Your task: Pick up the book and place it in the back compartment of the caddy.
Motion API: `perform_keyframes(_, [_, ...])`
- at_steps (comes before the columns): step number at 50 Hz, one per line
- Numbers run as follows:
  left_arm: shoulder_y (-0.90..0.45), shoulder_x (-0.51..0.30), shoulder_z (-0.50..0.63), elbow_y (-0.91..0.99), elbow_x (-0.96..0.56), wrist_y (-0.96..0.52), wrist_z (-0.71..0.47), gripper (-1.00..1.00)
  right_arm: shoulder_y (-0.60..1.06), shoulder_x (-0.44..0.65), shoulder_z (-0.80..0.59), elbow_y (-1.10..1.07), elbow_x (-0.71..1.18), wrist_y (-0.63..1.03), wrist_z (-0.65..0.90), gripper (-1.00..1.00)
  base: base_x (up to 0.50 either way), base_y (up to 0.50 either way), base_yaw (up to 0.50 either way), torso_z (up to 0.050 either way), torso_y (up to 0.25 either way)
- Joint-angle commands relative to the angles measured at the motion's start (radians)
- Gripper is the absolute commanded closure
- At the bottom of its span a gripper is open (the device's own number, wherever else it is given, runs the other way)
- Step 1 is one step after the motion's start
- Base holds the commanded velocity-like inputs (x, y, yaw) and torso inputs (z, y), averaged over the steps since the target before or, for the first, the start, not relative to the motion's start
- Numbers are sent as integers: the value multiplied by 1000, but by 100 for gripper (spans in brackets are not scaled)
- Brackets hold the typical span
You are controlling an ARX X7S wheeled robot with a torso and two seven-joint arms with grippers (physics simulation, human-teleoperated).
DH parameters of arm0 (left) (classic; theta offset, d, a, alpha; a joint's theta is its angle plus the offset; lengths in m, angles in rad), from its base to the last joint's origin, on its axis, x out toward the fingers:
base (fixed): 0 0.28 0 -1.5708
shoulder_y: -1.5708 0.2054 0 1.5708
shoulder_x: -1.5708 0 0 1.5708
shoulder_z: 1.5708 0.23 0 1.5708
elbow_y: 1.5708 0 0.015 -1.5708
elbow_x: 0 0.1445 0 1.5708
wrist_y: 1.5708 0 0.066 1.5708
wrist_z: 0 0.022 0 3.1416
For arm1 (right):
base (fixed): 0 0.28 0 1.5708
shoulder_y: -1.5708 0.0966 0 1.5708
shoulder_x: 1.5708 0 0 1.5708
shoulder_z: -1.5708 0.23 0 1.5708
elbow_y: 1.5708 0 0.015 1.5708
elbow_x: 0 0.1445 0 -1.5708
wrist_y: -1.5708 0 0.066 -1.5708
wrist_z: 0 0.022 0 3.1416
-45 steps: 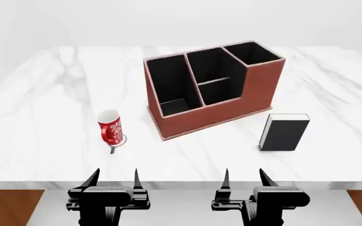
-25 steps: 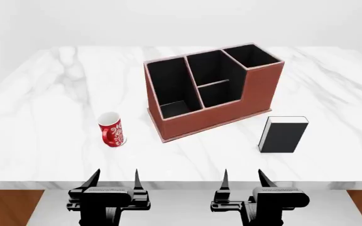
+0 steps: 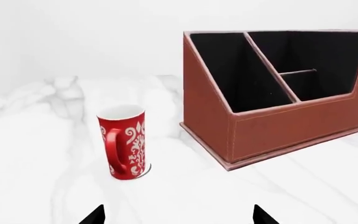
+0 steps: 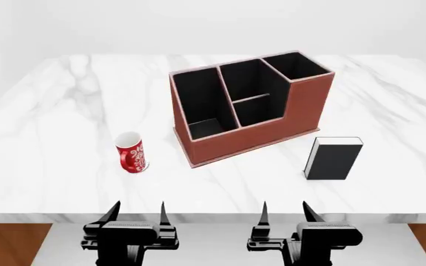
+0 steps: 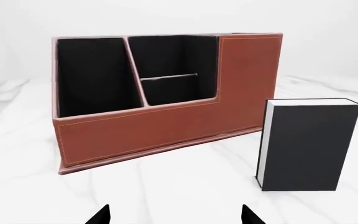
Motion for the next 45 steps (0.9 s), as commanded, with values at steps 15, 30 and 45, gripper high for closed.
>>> perform_keyframes(15, [140,-59,-329,604,17,319,-230,-100,-40,45,366,-558,226,-390,69,-100,0,0,0,0,0])
perform_keyframes(30, [180,-62,-394,615,33,448,-294,-100,-40,83,359,-589,212,-464,49,-100,410,-84,0,0,0])
perform_keyframes(45, [183,-78,-367,613,40,437,-302,-100,-63,98,319,-636,195,-434,57,-100,500,-122,0,0,0])
